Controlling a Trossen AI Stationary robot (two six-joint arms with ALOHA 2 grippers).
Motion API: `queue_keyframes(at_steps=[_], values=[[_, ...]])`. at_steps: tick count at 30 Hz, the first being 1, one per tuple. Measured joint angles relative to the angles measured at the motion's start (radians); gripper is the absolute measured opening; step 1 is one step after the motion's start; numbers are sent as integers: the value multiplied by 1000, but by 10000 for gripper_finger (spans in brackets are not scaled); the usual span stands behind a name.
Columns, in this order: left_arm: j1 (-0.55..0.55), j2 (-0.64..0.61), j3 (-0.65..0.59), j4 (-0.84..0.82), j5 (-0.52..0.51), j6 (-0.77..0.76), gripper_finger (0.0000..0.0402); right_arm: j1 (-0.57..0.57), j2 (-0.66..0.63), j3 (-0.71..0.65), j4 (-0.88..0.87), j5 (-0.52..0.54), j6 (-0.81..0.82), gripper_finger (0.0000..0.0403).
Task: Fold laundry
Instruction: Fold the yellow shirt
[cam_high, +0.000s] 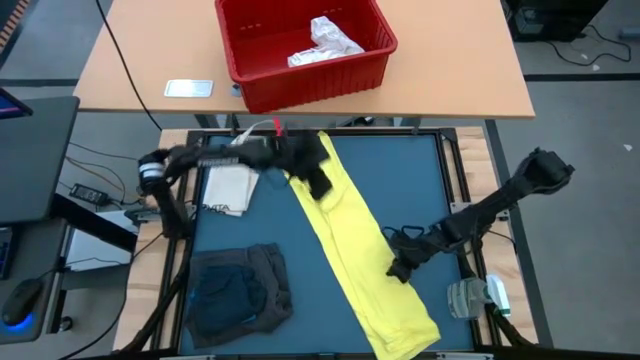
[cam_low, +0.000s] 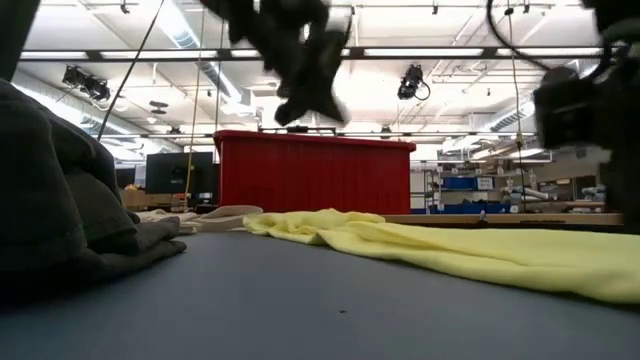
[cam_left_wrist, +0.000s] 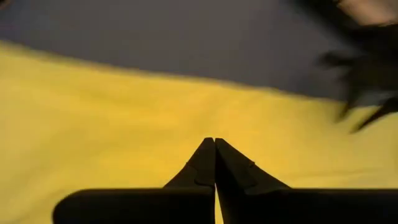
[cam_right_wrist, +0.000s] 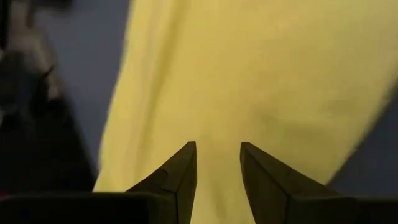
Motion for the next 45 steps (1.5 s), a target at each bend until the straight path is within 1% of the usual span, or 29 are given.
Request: queue_keyframes(at_steps=[3, 6, 7, 9, 11, 13, 14, 16, 19, 22, 26, 28, 30, 33, 36, 38, 41, 43, 45], values=[[-206, -9, 1, 138, -115, -144, 4, 66, -34, 1, -4, -69, -68, 131], [-388, 31, 1, 263, -225, -296, 4, 154, -35, 1, -48, -143, -135, 130], [-441, 44, 0, 294, -261, -325, 4, 186, -35, 1, -58, -158, -148, 130], [-540, 66, -2, 322, -373, -368, 4, 251, -25, 1, -53, -159, -173, 130], [-637, 96, 0, 357, -492, -360, 9, 310, -5, 1, -52, -138, -210, 130], [-720, 129, 0, 357, -526, -343, 24, 343, 30, 2, -49, -132, -237, 130], [-754, 152, -1, 366, -525, -355, 36, 354, 51, 1, -50, -129, -241, 130], [-807, 189, -2, 393, -523, -403, 65, 355, 100, 4, 2, -127, -256, 130], [-852, 230, -1, 469, -530, -425, 114, 329, 179, 5, 117, -132, -268, 129], [-874, 260, -1, 496, -529, -437, 157, 284, 261, 28, 226, -136, -253, 129], [-891, 262, -2, 494, -529, -375, 187, 220, 368, 141, 228, -135, -273, 129], [-890, 261, -1, 497, -526, -308, 191, 207, 391, 202, 181, -144, -279, 129], [-888, 261, -1, 510, -508, -233, 192, 207, 384, 254, 86, -143, -288, 129], [-882, 261, 0, 518, -497, -129, 192, 232, 315, 331, -130, -133, -343, 130], [-874, 269, -1, 516, -492, -16, 192, 269, 232, 409, -368, -111, -433, 130], [-874, 278, -1, 527, -483, 59, 192, 292, 191, 451, -471, -82, -492, 130], [-867, 308, 0, 561, -435, 211, 192, 346, 146, 480, -460, -43, -633, 134], [-861, 338, 0, 576, -401, 309, 192, 385, 140, 484, -434, -9, -707, 140], [-851, 367, -1, 593, -389, 397, 192, 409, 148, 484, -431, 8, -791, 149]])
